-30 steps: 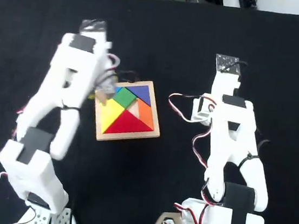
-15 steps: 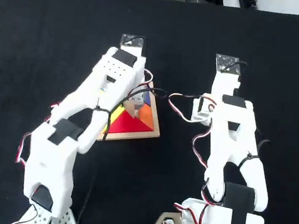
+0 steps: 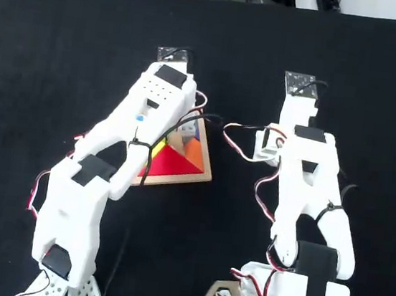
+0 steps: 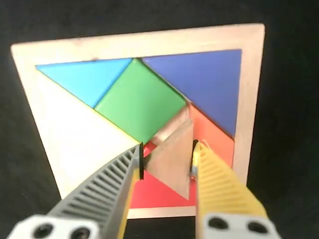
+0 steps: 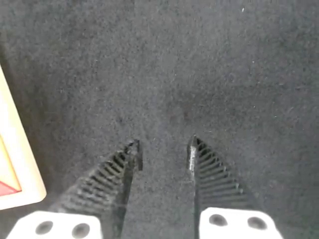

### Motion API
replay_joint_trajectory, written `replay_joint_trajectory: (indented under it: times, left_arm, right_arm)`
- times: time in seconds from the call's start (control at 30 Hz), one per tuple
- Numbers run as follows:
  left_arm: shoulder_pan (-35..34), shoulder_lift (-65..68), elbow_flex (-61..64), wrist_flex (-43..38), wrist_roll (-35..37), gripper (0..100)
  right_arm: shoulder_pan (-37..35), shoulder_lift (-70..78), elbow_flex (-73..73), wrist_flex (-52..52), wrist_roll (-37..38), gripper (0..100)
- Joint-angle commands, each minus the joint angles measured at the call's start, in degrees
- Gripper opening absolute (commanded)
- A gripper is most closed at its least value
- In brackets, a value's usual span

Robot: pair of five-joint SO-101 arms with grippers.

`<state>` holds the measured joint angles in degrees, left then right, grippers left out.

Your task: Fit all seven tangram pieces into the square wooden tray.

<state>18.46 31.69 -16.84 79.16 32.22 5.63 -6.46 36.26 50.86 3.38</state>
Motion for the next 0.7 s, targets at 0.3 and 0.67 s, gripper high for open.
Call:
replay_joint_trajectory:
  times: [0.3,0.67]
  left_arm:
    - [0.4,-0.79,-1.36,0.53,2.37,29]
    - [-18.86,-7.56,-4.0,11.52,-22.33,29]
  right_arm:
    - [1.14,-0.22,0.48,-1.49,0.62,15.8]
    - [1.58,-0.4,1.19,-4.66,2.11,9.6]
